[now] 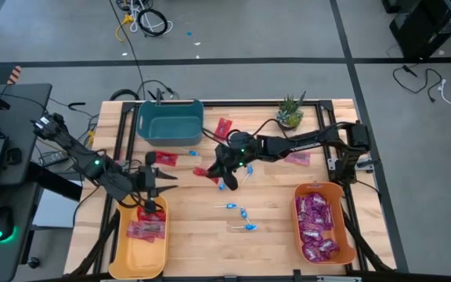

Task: Sort candy
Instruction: Put the red candy into the yellow bin

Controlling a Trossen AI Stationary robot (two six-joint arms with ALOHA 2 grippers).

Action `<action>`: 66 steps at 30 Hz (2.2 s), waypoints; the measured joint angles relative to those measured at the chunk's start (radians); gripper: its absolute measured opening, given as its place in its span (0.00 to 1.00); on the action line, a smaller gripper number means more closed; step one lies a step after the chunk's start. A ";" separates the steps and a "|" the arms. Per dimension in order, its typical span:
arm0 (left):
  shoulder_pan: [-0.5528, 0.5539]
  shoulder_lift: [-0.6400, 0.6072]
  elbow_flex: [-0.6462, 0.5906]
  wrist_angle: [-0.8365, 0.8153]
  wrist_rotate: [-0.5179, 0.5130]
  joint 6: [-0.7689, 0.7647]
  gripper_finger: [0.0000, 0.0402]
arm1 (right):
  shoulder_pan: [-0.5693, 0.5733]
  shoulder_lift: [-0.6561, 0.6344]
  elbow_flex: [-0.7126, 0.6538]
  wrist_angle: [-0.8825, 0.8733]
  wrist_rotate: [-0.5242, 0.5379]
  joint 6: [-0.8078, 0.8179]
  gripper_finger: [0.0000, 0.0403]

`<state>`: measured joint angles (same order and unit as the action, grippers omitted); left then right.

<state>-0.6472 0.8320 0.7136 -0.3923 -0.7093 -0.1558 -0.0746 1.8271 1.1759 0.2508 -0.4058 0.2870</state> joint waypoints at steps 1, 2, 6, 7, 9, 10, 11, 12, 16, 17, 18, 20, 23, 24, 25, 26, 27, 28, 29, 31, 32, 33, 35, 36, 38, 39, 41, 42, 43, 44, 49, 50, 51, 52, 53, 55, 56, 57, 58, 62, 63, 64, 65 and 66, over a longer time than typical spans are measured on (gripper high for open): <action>0.000 0.011 0.000 0.000 0.002 0.000 0.27 | 0.004 0.000 0.000 0.029 -0.031 0.008 0.13; 0.000 0.020 0.000 0.000 0.002 0.000 0.27 | 0.007 0.000 0.000 0.053 -0.059 0.017 0.13; 0.000 0.049 0.000 0.000 0.002 0.009 0.27 | 0.022 0.003 0.000 0.126 -0.144 0.053 0.13; 0.000 0.055 0.000 0.002 0.002 0.020 0.27 | 0.027 0.003 0.000 0.147 -0.161 0.067 0.13; 0.000 0.067 0.000 0.018 0.003 0.036 0.27 | 0.032 0.003 0.000 0.181 -0.186 0.097 0.13; 0.000 0.074 0.000 0.030 0.003 0.052 0.27 | 0.034 0.003 0.000 0.188 -0.191 0.111 0.13; 0.000 0.081 0.000 0.046 0.003 0.073 0.27 | 0.037 0.003 0.000 0.187 -0.193 0.123 0.13; 0.000 0.087 0.000 0.067 0.003 0.093 0.27 | 0.039 0.003 0.000 0.187 -0.194 0.131 0.13; 0.000 0.104 0.000 0.137 0.004 0.172 0.27 | 0.049 0.003 0.000 0.186 -0.196 0.140 0.13; 0.000 0.107 0.000 0.147 0.003 0.181 0.27 | 0.052 0.003 0.000 0.186 -0.196 0.141 0.13; 0.000 0.108 0.000 0.154 0.001 0.191 0.27 | 0.055 0.003 0.000 0.184 -0.196 0.141 0.13; 0.000 0.110 0.000 0.168 -0.004 0.201 0.27 | 0.061 0.003 0.000 0.188 -0.196 0.140 0.13; 0.000 0.111 0.000 0.175 -0.023 0.201 0.27 | 0.070 0.003 0.000 0.190 -0.196 0.139 0.13; 0.000 0.111 0.000 0.182 -0.026 0.201 0.27 | 0.072 0.003 0.000 0.190 -0.195 0.137 0.13; 0.000 0.112 0.000 0.195 -0.026 0.203 0.27 | 0.074 0.003 0.000 0.190 -0.193 0.133 0.13; 0.000 0.115 0.000 0.209 -0.026 0.205 0.27 | 0.075 0.003 0.000 0.193 -0.193 0.131 0.13; 0.000 0.119 0.000 0.220 -0.026 0.208 0.27 | 0.076 0.003 0.000 0.199 -0.192 0.125 0.13; 0.000 0.123 0.000 0.227 -0.025 0.211 0.27 | 0.077 0.003 0.000 0.206 -0.190 0.116 0.13; 0.000 0.127 0.000 0.233 -0.024 0.214 0.27 | 0.079 0.003 0.000 0.212 -0.189 0.106 0.13; 0.000 0.140 0.000 0.248 -0.021 0.217 0.27 | 0.079 0.003 0.000 0.229 -0.171 0.097 0.13; 0.000 0.148 0.000 0.251 -0.021 0.226 0.27 | 0.079 0.003 0.000 0.237 -0.164 0.095 0.13; 0.000 0.157 0.000 0.255 -0.021 0.232 0.27 | 0.079 0.003 0.000 0.246 -0.163 0.093 0.13; 0.000 0.174 0.000 0.282 -0.022 0.247 0.27 | 0.079 0.003 0.000 0.252 -0.162 0.085 0.13; 0.000 0.180 0.000 0.298 -0.025 0.258 0.27 | 0.079 0.003 0.000 0.253 -0.161 0.082 0.13; 0.000 0.193 0.000 0.332 -0.033 0.283 0.27 | 0.080 0.003 0.000 0.253 -0.160 0.080 0.13; 0.000 0.198 0.000 0.337 -0.038 0.285 0.27 | 0.082 0.003 0.000 0.252 -0.160 0.080 0.13; 0.000 0.199 0.000 0.340 -0.048 0.285 0.27 | 0.087 0.003 0.000 0.242 -0.160 0.080 0.13; 0.000 0.199 0.000 0.342 -0.052 0.283 0.27 | 0.089 0.003 0.000 0.233 -0.161 0.080 0.13; 0.000 0.199 0.000 0.342 -0.054 0.282 0.27 | 0.092 0.003 0.000 0.224 -0.161 0.082 0.13; 0.000 0.199 0.000 0.340 -0.057 0.281 0.27 | 0.093 0.003 0.000 0.214 -0.161 0.083 0.13; 0.000 0.199 0.000 0.339 -0.063 0.280 0.27 | 0.102 0.003 0.000 0.186 -0.161 0.084 0.13; 0.000 0.199 0.000 0.339 -0.064 0.280 0.27 | 0.102 0.003 0.000 0.187 -0.161 0.084 0.13; 0.000 0.199 0.000 0.340 -0.063 0.280 0.27 | 0.102 0.003 0.000 0.189 -0.160 0.083 0.13; 0.000 0.199 0.000 0.340 -0.060 0.280 0.27 | 0.102 0.003 0.000 0.190 -0.158 0.083 0.13; 0.000 0.199 0.000 0.340 -0.052 0.279 0.27 | 0.102 0.003 0.000 0.192 -0.152 0.083 0.13; 0.000 0.199 0.000 0.341 -0.037 0.279 0.27 | 0.101 0.003 0.000 0.198 -0.141 0.080 0.13; 0.000 0.199 0.000 0.344 -0.037 0.279 0.27 | 0.101 0.003 0.000 0.201 -0.136 0.077 0.13; 0.001 0.199 0.000 0.346 -0.037 0.279 0.27 | 0.101 0.003 0.000 0.204 -0.131 0.076 0.13; 0.005 0.200 0.000 0.347 -0.037 0.279 0.27 | 0.101 0.003 0.000 0.206 -0.122 0.076 0.13; 0.028 0.223 0.000 0.358 -0.038 0.280 0.27 | 0.101 0.004 0.000 0.243 -0.112 0.076 0.13; 0.034 0.229 0.000 0.366 -0.038 0.281 0.27 | 0.101 0.004 0.001 0.248 -0.111 0.076 0.13; 0.041 0.235 0.000 0.374 -0.038 0.284 0.27 | 0.101 0.004 0.001 0.249 -0.111 0.076 0.13; 0.047 0.242 0.000 0.378 -0.037 0.288 0.27 | 0.101 0.004 0.001 0.249 -0.110 0.077 0.13; 0.050 0.248 0.000 0.378 -0.037 0.296 0.27 | 0.101 0.004 0.000 0.247 -0.107 0.080 0.13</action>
<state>-0.5972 1.0797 0.7139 -0.0143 -0.7463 0.1406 0.0269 1.8309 1.1763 0.4977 -0.5129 0.3667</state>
